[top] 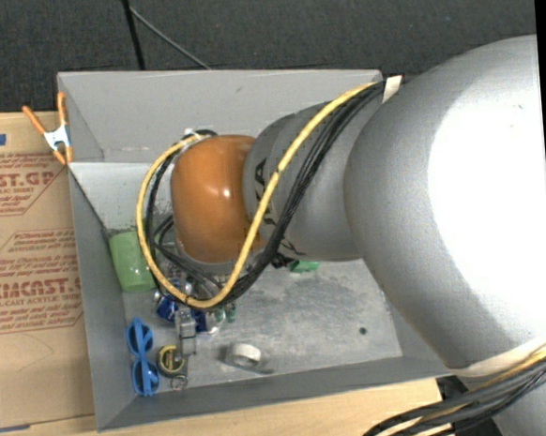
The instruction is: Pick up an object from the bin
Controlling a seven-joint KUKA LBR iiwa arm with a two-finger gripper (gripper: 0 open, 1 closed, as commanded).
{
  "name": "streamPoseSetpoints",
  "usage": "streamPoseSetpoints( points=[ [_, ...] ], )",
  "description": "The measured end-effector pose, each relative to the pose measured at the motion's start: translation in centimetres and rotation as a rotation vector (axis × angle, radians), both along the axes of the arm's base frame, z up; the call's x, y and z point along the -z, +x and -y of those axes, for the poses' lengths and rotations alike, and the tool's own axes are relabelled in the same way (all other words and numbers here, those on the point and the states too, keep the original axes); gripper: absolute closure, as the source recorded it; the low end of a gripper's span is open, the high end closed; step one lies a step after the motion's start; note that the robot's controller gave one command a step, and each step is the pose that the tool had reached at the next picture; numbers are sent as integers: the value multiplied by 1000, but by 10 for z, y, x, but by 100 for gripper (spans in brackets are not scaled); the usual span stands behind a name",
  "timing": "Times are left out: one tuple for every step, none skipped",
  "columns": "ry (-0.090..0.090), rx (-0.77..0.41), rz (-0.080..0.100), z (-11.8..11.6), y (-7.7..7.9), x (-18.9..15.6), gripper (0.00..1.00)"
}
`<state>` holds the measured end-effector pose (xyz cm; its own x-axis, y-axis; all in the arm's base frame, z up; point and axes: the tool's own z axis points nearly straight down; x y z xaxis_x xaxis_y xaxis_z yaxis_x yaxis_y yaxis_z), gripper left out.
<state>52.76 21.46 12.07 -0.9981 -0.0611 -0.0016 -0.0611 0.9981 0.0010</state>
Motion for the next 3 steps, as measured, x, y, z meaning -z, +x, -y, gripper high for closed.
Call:
streamPoseSetpoints(
  points=[
    [2,-118,14,49,49,47,0],
    [1,-120,5,48,46,49,100],
    [0,-151,10,68,56,-68,100]
  ],
)
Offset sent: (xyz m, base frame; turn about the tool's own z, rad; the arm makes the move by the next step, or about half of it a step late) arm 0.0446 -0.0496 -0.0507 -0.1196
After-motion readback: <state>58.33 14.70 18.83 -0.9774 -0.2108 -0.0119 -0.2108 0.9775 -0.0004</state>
